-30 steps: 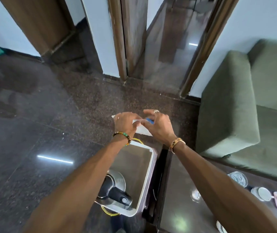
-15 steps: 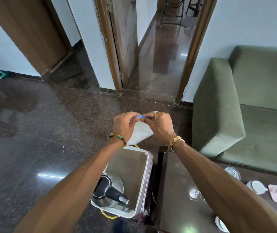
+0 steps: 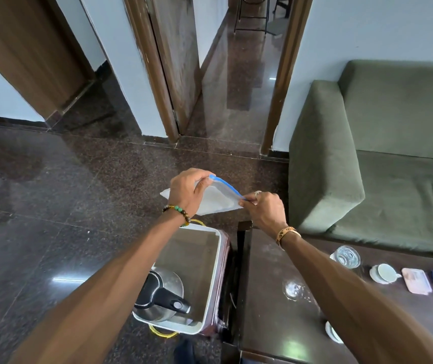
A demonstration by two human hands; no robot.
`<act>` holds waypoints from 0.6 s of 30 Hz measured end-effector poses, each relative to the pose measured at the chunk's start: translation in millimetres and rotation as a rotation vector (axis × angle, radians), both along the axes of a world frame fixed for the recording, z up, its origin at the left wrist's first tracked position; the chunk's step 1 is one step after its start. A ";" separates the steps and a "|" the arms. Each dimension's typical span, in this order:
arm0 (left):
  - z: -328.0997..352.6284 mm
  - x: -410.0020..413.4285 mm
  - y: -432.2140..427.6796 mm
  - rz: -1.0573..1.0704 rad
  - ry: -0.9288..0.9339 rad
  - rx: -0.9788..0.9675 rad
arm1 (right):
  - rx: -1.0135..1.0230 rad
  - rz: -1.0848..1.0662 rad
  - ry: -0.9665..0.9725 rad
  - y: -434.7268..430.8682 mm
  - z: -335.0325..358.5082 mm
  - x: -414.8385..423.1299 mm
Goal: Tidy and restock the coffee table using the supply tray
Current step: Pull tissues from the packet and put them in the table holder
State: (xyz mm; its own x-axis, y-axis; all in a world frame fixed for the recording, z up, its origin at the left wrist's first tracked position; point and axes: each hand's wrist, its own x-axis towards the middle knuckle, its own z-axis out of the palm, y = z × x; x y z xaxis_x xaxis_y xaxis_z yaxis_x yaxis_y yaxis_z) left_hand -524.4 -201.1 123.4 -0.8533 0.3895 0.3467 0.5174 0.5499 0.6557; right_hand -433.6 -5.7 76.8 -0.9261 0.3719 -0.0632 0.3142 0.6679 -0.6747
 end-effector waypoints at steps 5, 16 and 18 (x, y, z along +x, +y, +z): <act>-12.8 7.2 -0.5 -0.005 -0.086 -0.002 | 0.110 -0.088 0.062 14.9 6.2 -4.1; -17.2 36.8 8.6 -0.162 -0.479 -0.149 | 0.437 0.114 0.263 4.1 30.7 -12.2; -19.8 40.8 19.2 -0.125 -0.480 -0.133 | 0.520 0.190 0.332 -3.9 32.6 -11.3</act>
